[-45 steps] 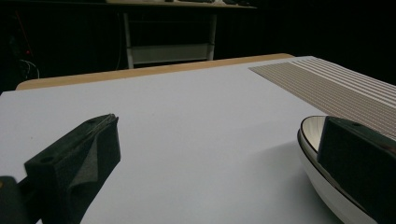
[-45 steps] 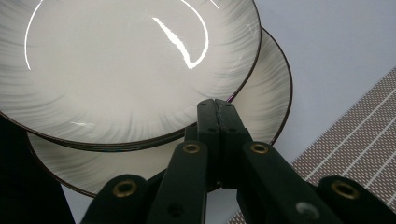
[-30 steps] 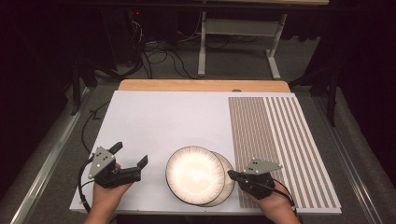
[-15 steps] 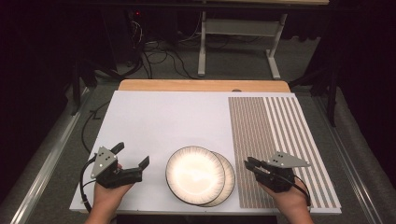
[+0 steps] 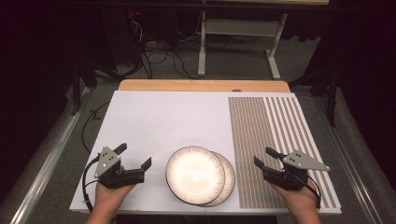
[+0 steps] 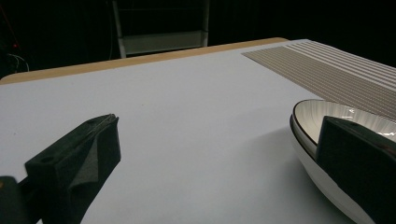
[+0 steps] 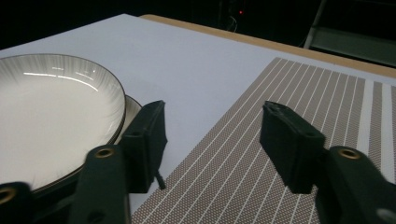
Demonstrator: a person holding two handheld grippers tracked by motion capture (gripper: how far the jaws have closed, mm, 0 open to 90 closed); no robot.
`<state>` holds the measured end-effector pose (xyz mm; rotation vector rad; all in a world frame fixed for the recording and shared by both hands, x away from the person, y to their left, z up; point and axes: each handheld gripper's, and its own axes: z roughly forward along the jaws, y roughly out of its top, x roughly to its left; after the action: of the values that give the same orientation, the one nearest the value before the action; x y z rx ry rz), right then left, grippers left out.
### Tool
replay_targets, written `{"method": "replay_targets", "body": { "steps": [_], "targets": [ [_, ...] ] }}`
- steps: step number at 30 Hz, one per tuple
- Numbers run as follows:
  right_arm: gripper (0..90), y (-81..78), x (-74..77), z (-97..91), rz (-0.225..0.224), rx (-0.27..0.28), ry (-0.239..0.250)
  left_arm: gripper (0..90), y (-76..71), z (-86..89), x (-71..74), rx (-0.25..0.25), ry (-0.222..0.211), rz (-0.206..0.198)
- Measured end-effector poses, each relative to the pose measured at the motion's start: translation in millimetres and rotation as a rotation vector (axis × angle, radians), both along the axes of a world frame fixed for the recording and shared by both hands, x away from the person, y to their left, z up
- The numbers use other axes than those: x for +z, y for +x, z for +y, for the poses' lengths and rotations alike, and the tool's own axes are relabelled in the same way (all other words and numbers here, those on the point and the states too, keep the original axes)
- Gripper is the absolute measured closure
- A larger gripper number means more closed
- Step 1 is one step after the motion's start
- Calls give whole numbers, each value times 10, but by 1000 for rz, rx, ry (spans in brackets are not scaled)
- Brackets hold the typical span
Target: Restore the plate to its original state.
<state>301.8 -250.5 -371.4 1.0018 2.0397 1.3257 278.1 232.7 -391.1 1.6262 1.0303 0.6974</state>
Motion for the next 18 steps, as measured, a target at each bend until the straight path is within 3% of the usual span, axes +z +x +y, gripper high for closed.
{"method": "replay_targets", "body": {
  "steps": [5, 10, 18],
  "targets": [
    [174, 2, 6, -24, -19, -1, 29, 10, -11, -52, 1, -20, 15, -5],
    [6, 1, 10, -26, -28, -28, 34, 10, -30, -121, 9, -41, 19, -13],
    [6, -15, 25, -59, -50, -51, 48, 116, -77, -276, 25, -75, 18, -29]
  ]
}}
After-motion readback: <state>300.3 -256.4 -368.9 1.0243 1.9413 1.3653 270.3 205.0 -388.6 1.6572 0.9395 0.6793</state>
